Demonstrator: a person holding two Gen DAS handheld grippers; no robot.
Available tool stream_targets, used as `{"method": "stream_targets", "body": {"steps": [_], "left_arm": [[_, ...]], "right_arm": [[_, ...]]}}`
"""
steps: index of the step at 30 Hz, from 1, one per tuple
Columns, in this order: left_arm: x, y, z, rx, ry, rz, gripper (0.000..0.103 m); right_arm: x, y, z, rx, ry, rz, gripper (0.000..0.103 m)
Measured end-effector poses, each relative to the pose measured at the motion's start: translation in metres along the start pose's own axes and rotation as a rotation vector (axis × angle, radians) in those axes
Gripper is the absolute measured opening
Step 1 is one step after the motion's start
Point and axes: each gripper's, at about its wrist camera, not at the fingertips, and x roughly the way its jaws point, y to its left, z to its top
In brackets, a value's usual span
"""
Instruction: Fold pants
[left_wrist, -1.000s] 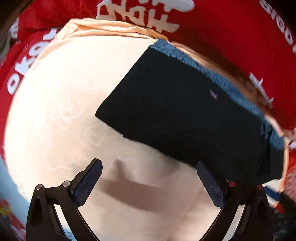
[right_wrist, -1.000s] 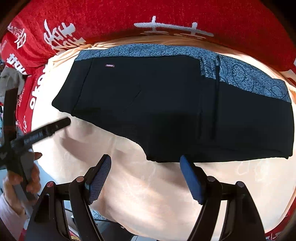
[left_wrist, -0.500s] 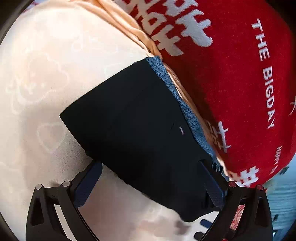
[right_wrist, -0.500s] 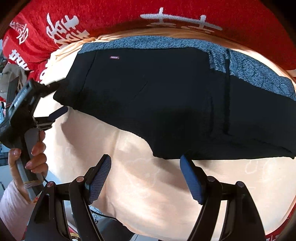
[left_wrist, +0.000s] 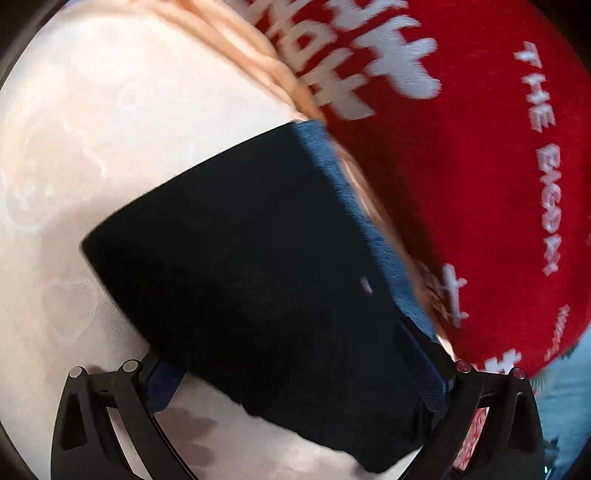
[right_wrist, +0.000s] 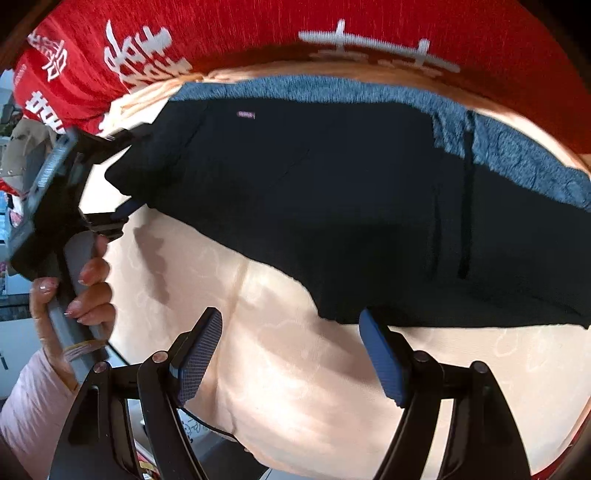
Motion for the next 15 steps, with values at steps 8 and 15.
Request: {"method": "stream_targets", "body": {"steps": [8, 15], "left_arm": [[0.003, -0.038, -0.009, 0.189, -0.055, 0.299, 0.039], [0.014, -0.110, -0.069, 0.763, -0.202, 0.566, 0.038]], "right_arm": [[-0.027, -0.013, 0.036, -0.014, -0.083, -0.016, 0.080], [-0.052, 0.000, 0.106, -0.026, -0.104, 0.083, 0.080]]}}
